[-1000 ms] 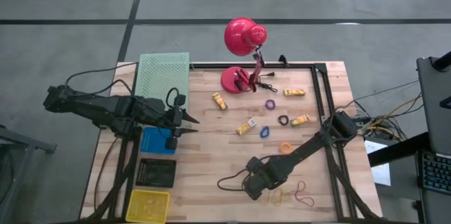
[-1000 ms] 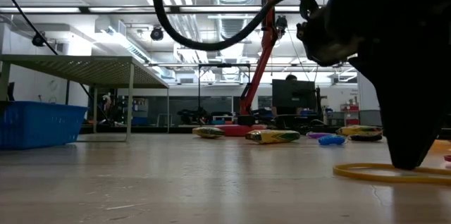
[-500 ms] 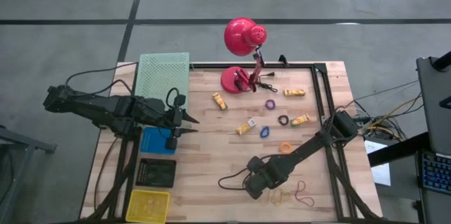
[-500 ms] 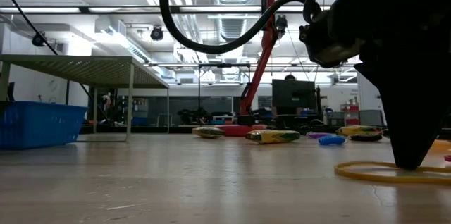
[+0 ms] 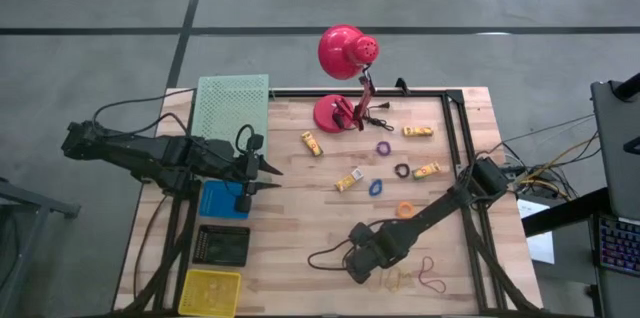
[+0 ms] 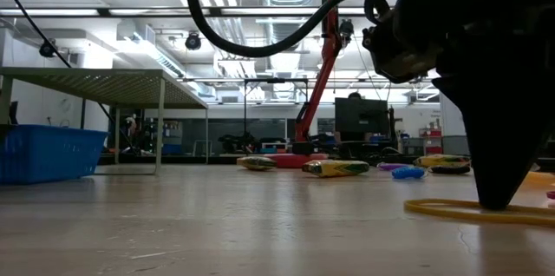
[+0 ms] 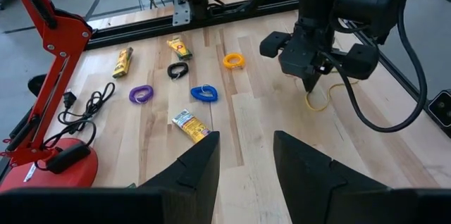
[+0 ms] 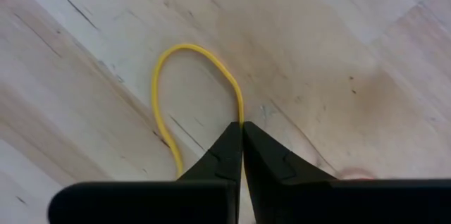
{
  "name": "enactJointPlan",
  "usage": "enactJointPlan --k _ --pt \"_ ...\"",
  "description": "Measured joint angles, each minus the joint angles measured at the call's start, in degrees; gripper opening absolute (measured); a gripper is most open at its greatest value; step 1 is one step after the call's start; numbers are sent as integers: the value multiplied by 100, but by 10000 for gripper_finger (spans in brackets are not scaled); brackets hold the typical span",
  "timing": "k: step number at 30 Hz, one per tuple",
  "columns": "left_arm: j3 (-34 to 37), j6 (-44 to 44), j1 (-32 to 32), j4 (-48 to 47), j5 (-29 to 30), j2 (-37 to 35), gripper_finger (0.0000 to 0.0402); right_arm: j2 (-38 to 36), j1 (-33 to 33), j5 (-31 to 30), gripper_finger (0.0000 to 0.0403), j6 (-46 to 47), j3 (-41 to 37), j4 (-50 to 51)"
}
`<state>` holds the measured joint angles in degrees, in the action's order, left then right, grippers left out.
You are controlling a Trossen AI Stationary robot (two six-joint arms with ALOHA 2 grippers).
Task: Pick & Place Office Desk Supplies
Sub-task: Put the yellow rubber band into the yellow bin
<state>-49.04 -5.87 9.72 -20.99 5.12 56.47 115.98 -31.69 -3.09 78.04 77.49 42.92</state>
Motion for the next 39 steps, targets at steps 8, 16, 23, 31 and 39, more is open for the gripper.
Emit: enactJointPlan --k 8,16,23,31,39 --pt "0 0 2 2 -1 0 136 24 7 -602 8 -116 151 -81" --pt "0 0 0 4 -1 0 136 22 3 -1214 8 -593 423 -225" --pt "0 0 -1 2 1 0 136 13 7 -1832 8 -1204 543 -731" --pt "0 0 0 0 0 0 136 11 23 -2584 8 -2336 544 -1767" --pt "0 0 0 0 1 0 136 26 144 -2708 8 -3127 542 -2715"
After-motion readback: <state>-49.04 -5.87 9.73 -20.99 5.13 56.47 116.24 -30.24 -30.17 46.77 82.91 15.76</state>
